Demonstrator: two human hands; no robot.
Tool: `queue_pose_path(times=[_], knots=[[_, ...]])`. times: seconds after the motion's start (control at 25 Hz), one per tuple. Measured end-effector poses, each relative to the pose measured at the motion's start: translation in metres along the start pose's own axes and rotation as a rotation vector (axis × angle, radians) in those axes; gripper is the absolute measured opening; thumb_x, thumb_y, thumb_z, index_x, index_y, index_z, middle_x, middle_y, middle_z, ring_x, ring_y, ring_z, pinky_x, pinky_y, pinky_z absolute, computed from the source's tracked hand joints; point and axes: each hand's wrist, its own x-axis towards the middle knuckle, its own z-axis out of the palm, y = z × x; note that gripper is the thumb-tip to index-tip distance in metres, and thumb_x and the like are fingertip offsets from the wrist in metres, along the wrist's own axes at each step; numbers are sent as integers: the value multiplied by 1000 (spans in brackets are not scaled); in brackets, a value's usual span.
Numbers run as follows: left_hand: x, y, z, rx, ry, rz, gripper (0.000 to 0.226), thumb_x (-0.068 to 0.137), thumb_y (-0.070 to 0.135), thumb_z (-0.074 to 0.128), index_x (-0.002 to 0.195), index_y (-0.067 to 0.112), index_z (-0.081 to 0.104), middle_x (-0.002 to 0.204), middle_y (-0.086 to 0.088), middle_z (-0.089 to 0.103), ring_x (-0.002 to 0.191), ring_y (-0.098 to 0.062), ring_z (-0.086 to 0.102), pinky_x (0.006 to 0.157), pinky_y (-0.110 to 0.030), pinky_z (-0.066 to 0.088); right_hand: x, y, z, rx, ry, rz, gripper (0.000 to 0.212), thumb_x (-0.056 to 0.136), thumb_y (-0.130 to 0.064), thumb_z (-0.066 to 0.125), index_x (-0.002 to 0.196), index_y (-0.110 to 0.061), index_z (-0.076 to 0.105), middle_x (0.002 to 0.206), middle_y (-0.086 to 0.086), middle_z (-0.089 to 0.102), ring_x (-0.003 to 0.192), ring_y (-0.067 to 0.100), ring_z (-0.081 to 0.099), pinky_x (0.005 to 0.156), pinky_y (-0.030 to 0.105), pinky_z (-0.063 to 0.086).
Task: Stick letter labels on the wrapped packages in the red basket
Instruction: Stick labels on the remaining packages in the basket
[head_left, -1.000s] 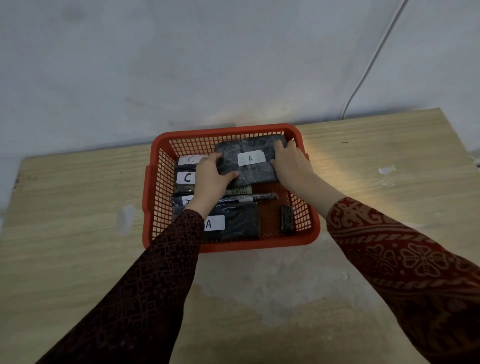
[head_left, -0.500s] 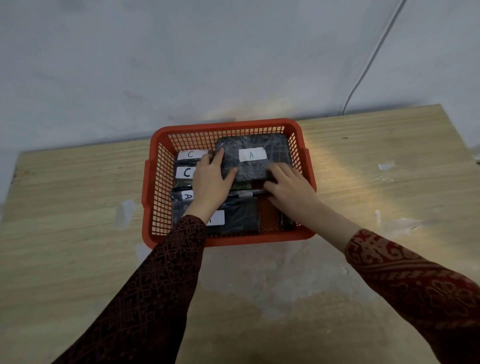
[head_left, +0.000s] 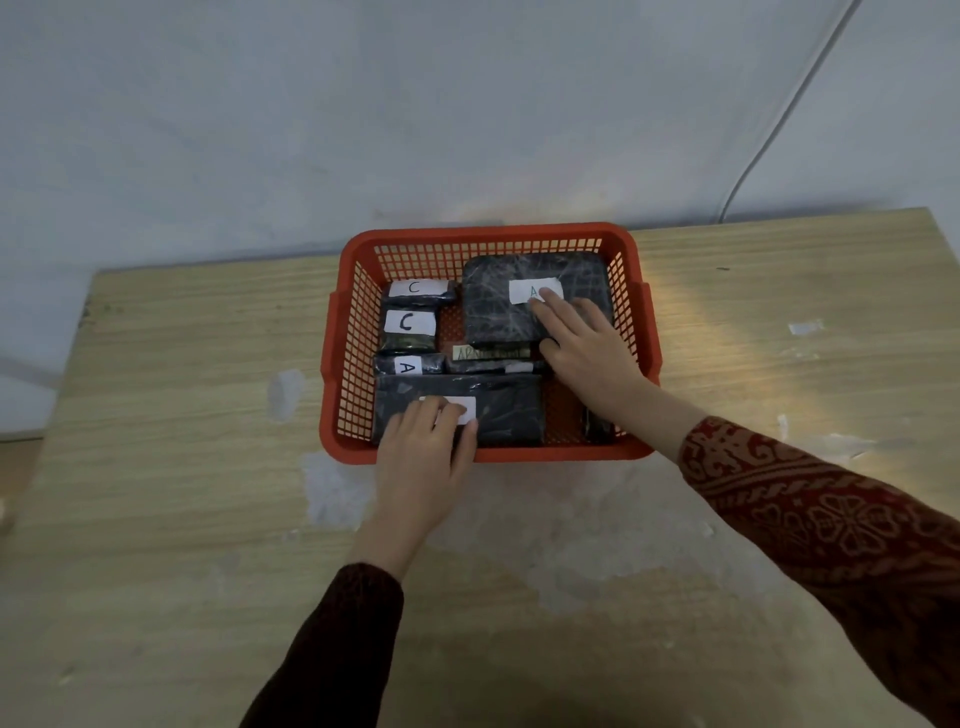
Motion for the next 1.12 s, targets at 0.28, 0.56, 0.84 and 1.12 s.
queue_pose_path(times=[0.28,0.56,0.84,1.12], knots=[[-1,2,4,82,95,60,33,93,21,44,64,16,59,57,3,56,50,-16,51,52,-24,28,1,1,0,-113,-33,-72,12,79,-10,68,89,-5,72,151,20,36,142,35,28,110,53,32],[-1,1,5,65,114,69,34,94,21,44,64,16,60,56,4,56,49,-14,50,53,-23,26,2,8,-5,-216,-45,-233,20,76,-10,72,95,-5,72,151,16,37,143,32,28,111,49,31],[-2,0,7,66,134,76,35,94,21,44,63,16,60,56,3,55,48,-14,49,51,-24,28,-8,15,-4,-83,-25,-172,12,79,-11,67,90,-8,71,138,18,52,131,34,46,102,47,42],[-2,1,7,67,145,70,34,93,19,46,62,16,58,54,4,54,47,-14,48,51,-24,27,-20,14,-19,166,-277,-161,32,91,-16,55,123,-10,53,119,9,59,103,22,62,80,33,57]])
